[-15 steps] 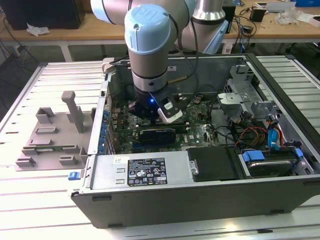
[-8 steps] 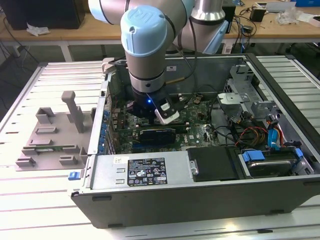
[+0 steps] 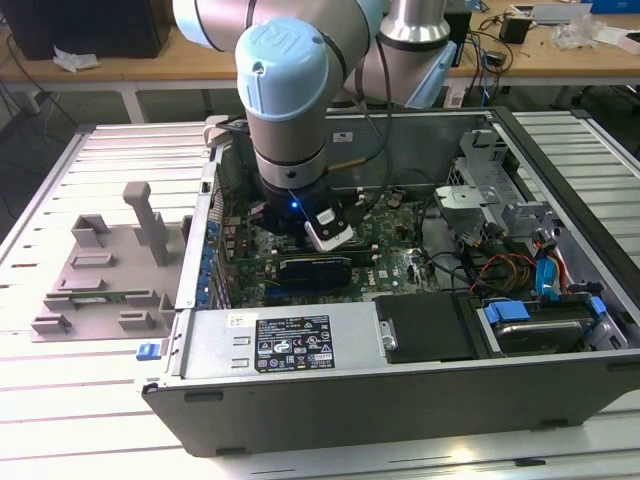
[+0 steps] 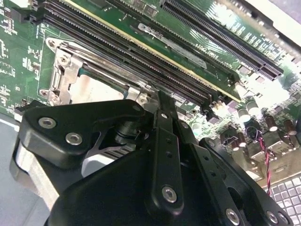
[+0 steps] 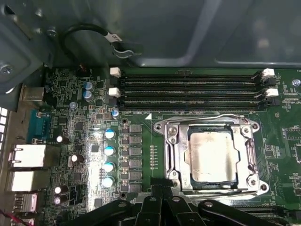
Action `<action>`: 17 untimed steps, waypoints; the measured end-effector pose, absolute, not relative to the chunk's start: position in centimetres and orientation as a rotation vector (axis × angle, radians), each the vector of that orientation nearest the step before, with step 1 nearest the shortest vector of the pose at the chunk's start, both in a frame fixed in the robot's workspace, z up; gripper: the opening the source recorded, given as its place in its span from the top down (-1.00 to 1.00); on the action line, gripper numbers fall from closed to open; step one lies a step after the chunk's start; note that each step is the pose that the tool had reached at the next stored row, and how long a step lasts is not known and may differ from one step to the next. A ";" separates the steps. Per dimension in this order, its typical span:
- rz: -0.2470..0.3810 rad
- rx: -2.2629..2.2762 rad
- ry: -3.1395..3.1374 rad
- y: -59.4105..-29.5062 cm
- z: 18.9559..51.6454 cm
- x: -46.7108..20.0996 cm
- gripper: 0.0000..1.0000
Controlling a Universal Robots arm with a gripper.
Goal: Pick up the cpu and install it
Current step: 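Install the second cpu locking lever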
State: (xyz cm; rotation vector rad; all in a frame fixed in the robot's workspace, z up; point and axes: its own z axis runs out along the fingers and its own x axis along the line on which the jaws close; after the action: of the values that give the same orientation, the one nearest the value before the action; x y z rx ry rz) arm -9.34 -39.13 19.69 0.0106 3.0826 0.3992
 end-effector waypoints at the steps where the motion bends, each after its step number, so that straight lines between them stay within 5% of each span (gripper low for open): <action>1: 0.400 0.012 3.083 -39.1 19.7 -9.4 0.79; 7: 0.399 0.013 3.082 -39.1 21.4 -9.3 0.79; 11: 0.269 0.019 3.095 -38.6 24.2 -9.2 0.79; 17: 0.268 0.024 3.095 -37.0 24.2 -5.1 0.79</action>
State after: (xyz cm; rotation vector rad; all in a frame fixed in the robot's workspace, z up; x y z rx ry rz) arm -5.07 -36.98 24.22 0.0244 3.0951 0.2684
